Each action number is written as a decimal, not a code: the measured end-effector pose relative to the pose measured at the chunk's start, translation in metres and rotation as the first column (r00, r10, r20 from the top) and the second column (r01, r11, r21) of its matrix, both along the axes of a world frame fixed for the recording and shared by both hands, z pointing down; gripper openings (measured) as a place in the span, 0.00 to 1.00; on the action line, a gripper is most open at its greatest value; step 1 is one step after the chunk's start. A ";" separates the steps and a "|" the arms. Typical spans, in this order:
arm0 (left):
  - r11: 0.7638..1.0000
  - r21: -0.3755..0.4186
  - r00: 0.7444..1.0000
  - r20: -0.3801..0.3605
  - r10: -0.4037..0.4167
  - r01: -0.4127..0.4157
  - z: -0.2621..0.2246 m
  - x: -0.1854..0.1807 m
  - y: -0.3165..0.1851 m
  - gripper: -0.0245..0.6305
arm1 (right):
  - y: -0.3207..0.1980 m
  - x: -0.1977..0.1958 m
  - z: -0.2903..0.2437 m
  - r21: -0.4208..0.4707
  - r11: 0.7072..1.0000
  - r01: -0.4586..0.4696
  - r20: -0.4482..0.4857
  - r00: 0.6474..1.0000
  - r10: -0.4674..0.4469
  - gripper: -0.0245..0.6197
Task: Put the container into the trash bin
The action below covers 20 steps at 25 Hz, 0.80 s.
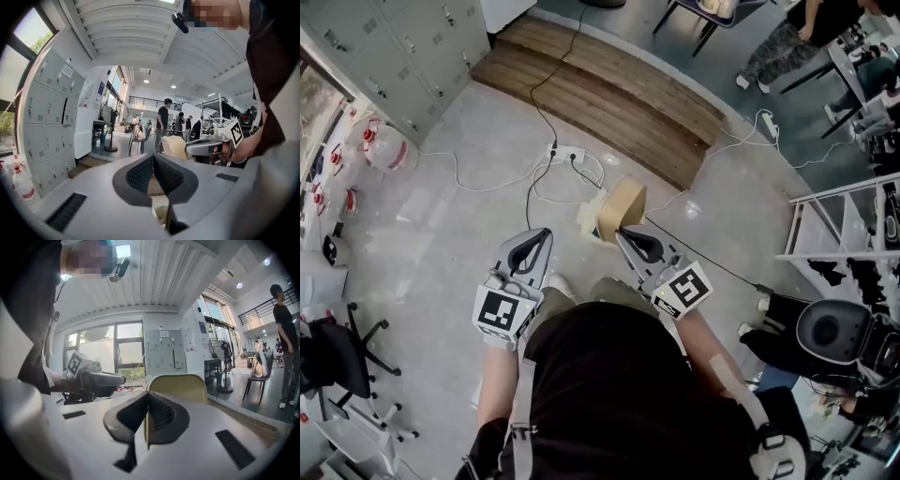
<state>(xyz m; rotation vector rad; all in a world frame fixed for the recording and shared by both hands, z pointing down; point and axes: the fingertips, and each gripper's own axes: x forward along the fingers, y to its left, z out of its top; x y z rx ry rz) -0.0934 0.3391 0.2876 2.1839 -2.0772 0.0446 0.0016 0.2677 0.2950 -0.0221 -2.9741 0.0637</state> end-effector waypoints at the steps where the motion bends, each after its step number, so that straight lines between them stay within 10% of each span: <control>1: 1.000 0.000 1.000 -0.004 0.002 -0.002 0.001 -0.005 0.003 0.05 | 0.003 -0.004 0.000 -0.001 1.000 -0.004 -0.001 1.000 0.004 0.07; 20: 0.998 -0.054 0.999 -0.050 -0.011 0.008 0.021 -0.047 -0.033 0.05 | -0.039 -0.058 0.016 -0.026 1.000 0.007 -0.026 1.000 -0.007 0.07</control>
